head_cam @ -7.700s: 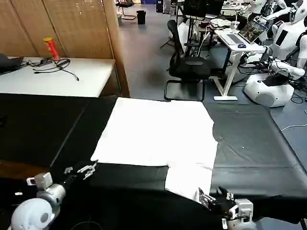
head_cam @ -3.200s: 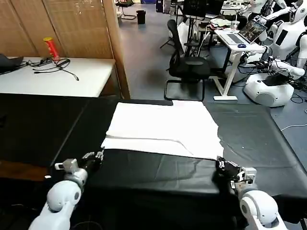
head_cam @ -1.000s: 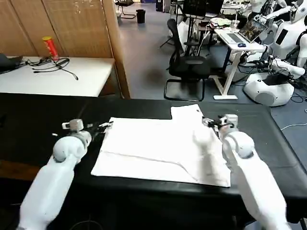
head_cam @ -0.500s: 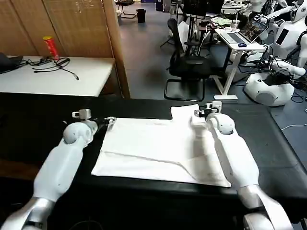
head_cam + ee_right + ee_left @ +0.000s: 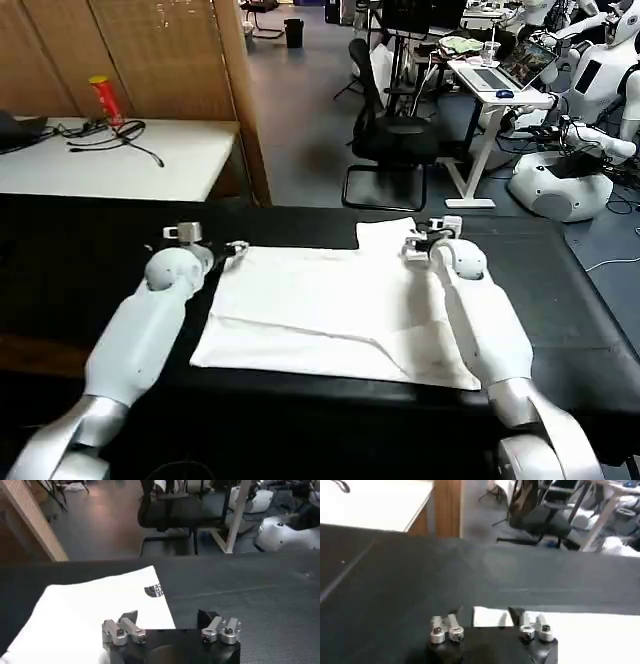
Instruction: Fold and organize the clothes.
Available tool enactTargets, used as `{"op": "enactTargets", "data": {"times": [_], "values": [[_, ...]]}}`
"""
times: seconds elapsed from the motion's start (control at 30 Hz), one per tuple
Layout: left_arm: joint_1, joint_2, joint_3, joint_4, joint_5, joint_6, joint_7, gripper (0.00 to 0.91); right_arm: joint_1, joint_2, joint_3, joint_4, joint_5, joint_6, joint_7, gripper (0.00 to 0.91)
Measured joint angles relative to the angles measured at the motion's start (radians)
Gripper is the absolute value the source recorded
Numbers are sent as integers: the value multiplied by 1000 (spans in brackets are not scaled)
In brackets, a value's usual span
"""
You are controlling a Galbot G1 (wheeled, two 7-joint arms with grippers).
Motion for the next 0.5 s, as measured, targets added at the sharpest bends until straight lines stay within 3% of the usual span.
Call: {"op": "enactTargets", "data": {"times": [0.03,0.07,0.1,0.13,0.5], "values": [[1,0,0,0,0,0,1,107,1,1,1,-2,0,0,-2,185],[2,0,0,-1,0,2,2,78,2,2,1,-4,0,1,-4,185],[2,0,0,-1,0,2,3,59,3,3,2,-6,0,2,-5,88],[2,-1,0,-1,0,3,3,39,3,4,2,-7,0,3,-8,68],[4,6,-8,-39,-5,-2,1,10,-28,-14,14,56,46,74,-25,10]]}}
